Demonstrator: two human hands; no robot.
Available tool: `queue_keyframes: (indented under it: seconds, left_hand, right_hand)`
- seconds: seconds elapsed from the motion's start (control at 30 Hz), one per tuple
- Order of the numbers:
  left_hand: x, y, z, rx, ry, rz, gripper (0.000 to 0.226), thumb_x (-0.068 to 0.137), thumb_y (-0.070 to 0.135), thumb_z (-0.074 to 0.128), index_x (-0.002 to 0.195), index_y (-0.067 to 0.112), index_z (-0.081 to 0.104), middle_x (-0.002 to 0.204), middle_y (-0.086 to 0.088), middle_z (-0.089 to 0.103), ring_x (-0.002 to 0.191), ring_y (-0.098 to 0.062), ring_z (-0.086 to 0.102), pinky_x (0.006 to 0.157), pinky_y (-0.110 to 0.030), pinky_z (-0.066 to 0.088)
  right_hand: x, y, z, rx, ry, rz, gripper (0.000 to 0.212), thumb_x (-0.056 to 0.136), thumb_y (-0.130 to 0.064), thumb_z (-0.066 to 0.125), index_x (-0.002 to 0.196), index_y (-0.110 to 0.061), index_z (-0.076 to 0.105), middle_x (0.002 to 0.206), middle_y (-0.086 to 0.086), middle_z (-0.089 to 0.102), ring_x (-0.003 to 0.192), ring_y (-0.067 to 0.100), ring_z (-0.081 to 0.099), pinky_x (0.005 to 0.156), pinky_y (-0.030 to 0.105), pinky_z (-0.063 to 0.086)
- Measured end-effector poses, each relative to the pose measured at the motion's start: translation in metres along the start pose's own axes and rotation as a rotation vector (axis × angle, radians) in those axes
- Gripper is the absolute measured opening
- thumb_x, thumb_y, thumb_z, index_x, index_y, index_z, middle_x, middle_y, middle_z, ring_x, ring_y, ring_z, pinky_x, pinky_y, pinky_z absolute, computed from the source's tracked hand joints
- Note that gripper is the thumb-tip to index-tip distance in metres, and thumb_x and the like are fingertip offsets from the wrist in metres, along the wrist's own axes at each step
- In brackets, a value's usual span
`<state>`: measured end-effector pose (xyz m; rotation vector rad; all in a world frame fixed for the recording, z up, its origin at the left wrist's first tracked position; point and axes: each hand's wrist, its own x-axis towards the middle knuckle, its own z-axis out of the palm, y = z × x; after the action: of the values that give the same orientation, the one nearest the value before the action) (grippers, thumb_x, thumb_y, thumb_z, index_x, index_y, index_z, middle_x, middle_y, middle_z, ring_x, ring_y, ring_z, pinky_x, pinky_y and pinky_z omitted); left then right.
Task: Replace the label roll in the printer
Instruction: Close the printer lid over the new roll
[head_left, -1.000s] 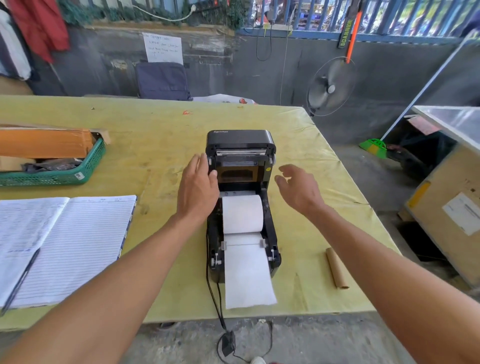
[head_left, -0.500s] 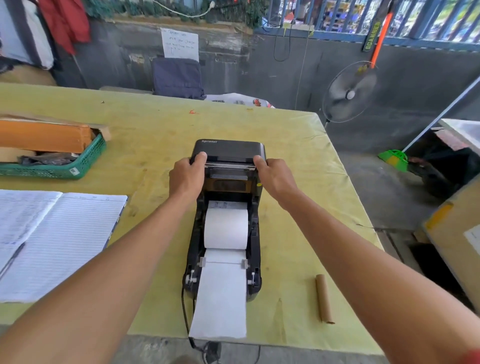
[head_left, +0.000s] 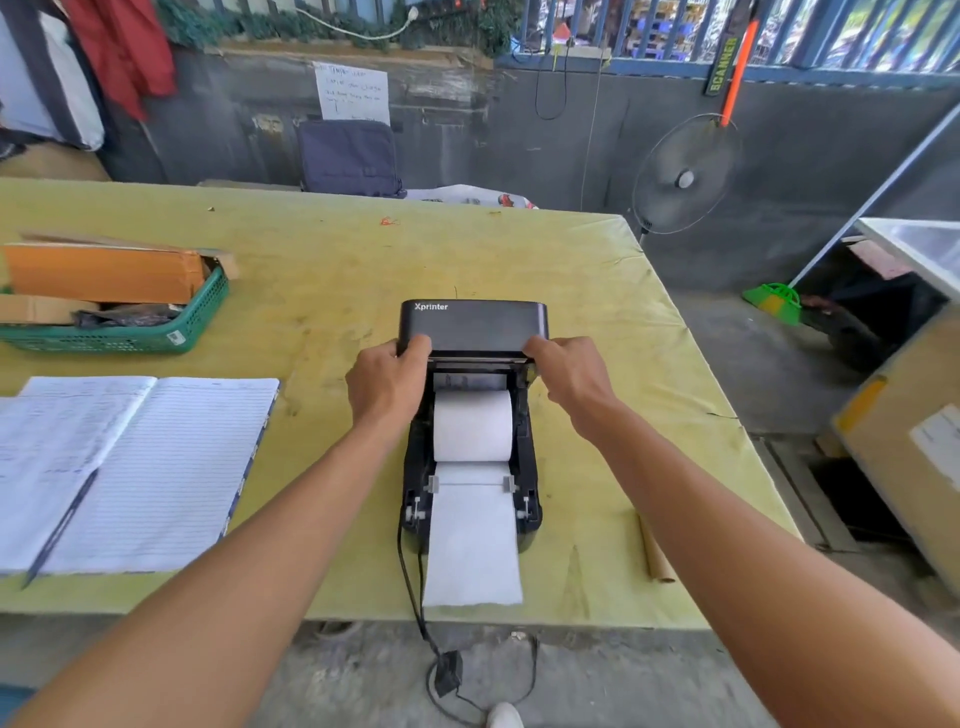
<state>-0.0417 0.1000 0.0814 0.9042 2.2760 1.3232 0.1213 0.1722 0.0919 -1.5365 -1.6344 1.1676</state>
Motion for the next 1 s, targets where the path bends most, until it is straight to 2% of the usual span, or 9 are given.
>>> queue_keyframes:
  seconds: [0.1,0.27,0.37,0.47,0.5,0.6,0.67,0.87,1.0]
  left_hand:
    - [-0.024,-0.014,-0.008,0.035,-0.016,0.034,0.037,0.085,0.033,0.053,0.058,0.012,0.040,0.052,-0.001,0.039,0.050,-0.019,0.033,0.046,-0.030,0.022]
    - [-0.061,-0.037,-0.023,-0.001,-0.094,-0.065,0.055,0.092,0.046,0.048,0.053,0.011,0.032,0.054,-0.002,0.041,0.051,-0.020,0.035,0.048,-0.033,0.023]
    - [-0.073,-0.051,-0.023,0.005,-0.137,-0.124,0.060,0.096,0.054,0.040,0.055,0.009,0.037,0.061,-0.006,0.049,0.054,-0.022,0.041,0.050,-0.033,0.028]
    - [-0.080,-0.066,-0.021,0.066,-0.189,-0.178,0.059,0.098,0.052,0.035,0.062,0.007,0.046,0.068,-0.007,0.053,0.057,-0.022,0.045,0.050,-0.031,0.030]
    - [-0.082,-0.071,-0.020,0.084,-0.202,-0.187,0.057,0.099,0.049,0.035,0.063,0.007,0.048,0.068,-0.007,0.053,0.057,-0.022,0.046,0.051,-0.032,0.031]
    - [-0.083,-0.081,-0.019,0.114,-0.211,-0.201,0.051,0.099,0.040,0.039,0.065,0.005,0.050,0.068,-0.008,0.054,0.059,-0.023,0.047,0.056,-0.033,0.033]
    - [-0.083,-0.085,-0.018,0.131,-0.213,-0.205,0.049,0.098,0.036,0.042,0.060,0.006,0.049,0.067,-0.007,0.054,0.057,-0.021,0.047,0.051,-0.032,0.031]
    - [-0.078,-0.093,-0.020,0.165,-0.235,-0.151,0.052,0.096,0.031,0.049,0.051,0.010,0.036,0.055,-0.006,0.043,0.056,-0.024,0.041,0.052,-0.035,0.026]
    - [-0.070,-0.102,-0.021,0.185,-0.262,-0.145,0.051,0.091,0.029,0.060,0.052,0.014,0.030,0.052,-0.002,0.035,0.050,-0.021,0.033,0.050,-0.031,0.020]
  right_hand:
    - [-0.023,0.013,0.003,-0.044,0.025,0.012,0.035,0.081,-0.020,0.054,0.057,-0.016,0.028,0.053,-0.003,0.028,0.049,0.017,0.021,0.049,0.026,0.019]
    - [-0.068,0.037,0.012,-0.019,0.040,0.113,0.034,0.085,-0.033,0.060,0.065,-0.012,0.042,0.062,0.001,0.043,0.054,0.019,0.037,0.051,0.031,0.028]
    - [-0.087,0.047,0.016,0.068,-0.009,0.184,0.038,0.089,-0.045,0.060,0.075,-0.011,0.051,0.074,0.002,0.050,0.061,0.018,0.044,0.055,0.033,0.034]
    - [-0.096,0.063,0.021,0.127,-0.032,0.235,0.050,0.088,-0.057,0.057,0.097,-0.008,0.064,0.083,0.002,0.056,0.067,0.018,0.048,0.060,0.034,0.038]
    - [-0.097,0.067,0.023,0.122,-0.030,0.236,0.052,0.089,-0.057,0.055,0.099,-0.007,0.065,0.083,0.002,0.056,0.067,0.017,0.049,0.060,0.033,0.038]
    - [-0.097,0.079,0.027,0.064,-0.025,0.236,0.047,0.095,-0.052,0.048,0.081,-0.008,0.058,0.077,0.002,0.053,0.065,0.017,0.048,0.059,0.034,0.036]
    - [-0.096,0.087,0.028,0.023,-0.013,0.230,0.043,0.099,-0.043,0.044,0.069,-0.011,0.047,0.069,0.002,0.045,0.060,0.018,0.041,0.055,0.034,0.031]
    - [-0.090,0.098,0.028,-0.081,0.035,0.218,0.045,0.097,-0.032,0.047,0.058,-0.017,0.030,0.059,0.001,0.035,0.054,0.020,0.029,0.050,0.033,0.023]
    - [-0.085,0.107,0.027,-0.117,0.038,0.228,0.049,0.095,-0.031,0.053,0.055,-0.018,0.028,0.056,-0.001,0.033,0.052,0.020,0.026,0.051,0.033,0.021]
